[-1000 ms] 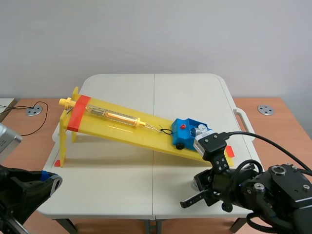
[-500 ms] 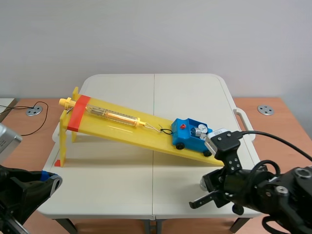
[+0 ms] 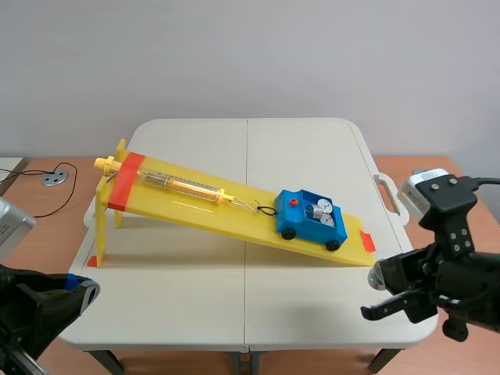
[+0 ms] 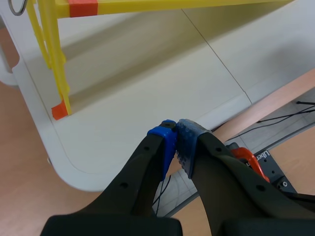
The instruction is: Place the four metal weights on the blue cart on the ramp.
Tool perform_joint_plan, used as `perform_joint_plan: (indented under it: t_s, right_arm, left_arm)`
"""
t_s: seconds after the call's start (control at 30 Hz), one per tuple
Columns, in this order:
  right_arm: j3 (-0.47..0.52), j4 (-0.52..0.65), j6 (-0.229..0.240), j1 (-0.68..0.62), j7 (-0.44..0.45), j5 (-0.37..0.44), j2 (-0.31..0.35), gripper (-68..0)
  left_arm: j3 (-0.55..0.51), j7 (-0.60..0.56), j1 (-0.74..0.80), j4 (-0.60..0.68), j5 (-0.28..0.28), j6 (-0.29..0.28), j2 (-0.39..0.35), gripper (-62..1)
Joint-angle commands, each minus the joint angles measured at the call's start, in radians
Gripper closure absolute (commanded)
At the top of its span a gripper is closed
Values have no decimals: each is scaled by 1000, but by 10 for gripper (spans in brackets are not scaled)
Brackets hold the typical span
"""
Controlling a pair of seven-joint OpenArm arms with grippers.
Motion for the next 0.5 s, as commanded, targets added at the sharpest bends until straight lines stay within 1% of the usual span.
perform_joint_plan:
  t_s: [0.0,0.1,0.2,0.3,0.47]
  right_arm:
    - [55,122,30,22,61,96,47,-6]
    - [101,169,32,9,42,140,47,-6]
    - [130,187,32,16,59,175,47,-6]
    - [125,182,32,49,71,181,43,-6]
    - [81,148,32,129,84,182,42,-6]
  left_arm:
    - [-16,-89,-20,72,-74,-18,5,-40]
    - [-16,-89,-20,72,-74,-18,5,-40]
    - [-16,-89,-20,72,-74,-18,5,-40]
    - [-16,-89,-20,72,-74,-18,5,-40]
    - [-16,-89,-20,72,-74,-18,5,-40]
